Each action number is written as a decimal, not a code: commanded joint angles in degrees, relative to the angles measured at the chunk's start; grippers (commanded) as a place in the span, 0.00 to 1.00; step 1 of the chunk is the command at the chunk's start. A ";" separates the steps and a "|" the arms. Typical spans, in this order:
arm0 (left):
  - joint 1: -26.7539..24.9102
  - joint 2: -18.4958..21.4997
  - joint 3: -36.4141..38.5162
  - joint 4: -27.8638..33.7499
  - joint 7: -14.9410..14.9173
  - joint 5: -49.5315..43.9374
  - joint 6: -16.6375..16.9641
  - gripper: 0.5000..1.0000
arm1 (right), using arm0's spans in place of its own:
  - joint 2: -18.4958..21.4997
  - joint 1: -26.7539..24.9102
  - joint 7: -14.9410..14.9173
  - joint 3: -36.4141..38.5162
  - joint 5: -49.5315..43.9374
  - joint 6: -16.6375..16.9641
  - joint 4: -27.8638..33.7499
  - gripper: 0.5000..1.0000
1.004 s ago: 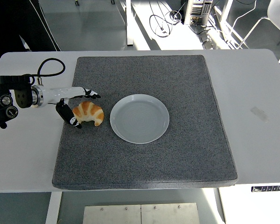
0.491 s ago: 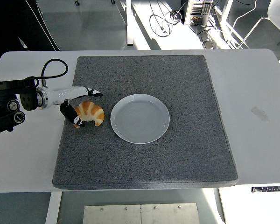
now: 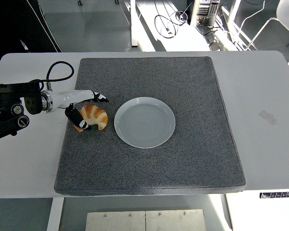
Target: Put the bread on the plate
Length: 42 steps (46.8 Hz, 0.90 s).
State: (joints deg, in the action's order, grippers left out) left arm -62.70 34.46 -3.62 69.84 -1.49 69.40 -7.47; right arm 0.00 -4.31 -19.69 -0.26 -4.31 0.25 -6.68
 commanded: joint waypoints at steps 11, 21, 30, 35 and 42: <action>0.12 0.00 0.02 -0.14 -0.18 0.03 0.00 0.54 | 0.00 0.00 0.00 0.00 0.00 0.02 0.00 1.00; 0.03 0.00 0.10 -0.58 -0.18 0.12 0.00 0.47 | 0.00 0.00 0.00 0.00 0.00 -0.07 0.00 1.00; 0.03 0.00 0.02 -0.67 -0.09 0.73 0.00 0.24 | 0.00 0.00 0.00 0.00 0.00 0.02 0.00 1.00; 0.03 -0.09 0.02 -0.67 0.26 0.73 -0.09 0.00 | 0.00 0.00 0.00 0.00 0.00 -0.07 0.00 1.00; -0.67 -0.01 0.02 -0.58 0.79 0.73 -0.09 0.00 | 0.00 0.00 0.00 0.00 0.00 0.02 0.00 1.00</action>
State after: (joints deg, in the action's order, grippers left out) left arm -63.00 34.40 -3.54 69.16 -0.91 70.14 -7.54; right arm 0.00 -4.30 -19.69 -0.26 -4.31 0.24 -6.68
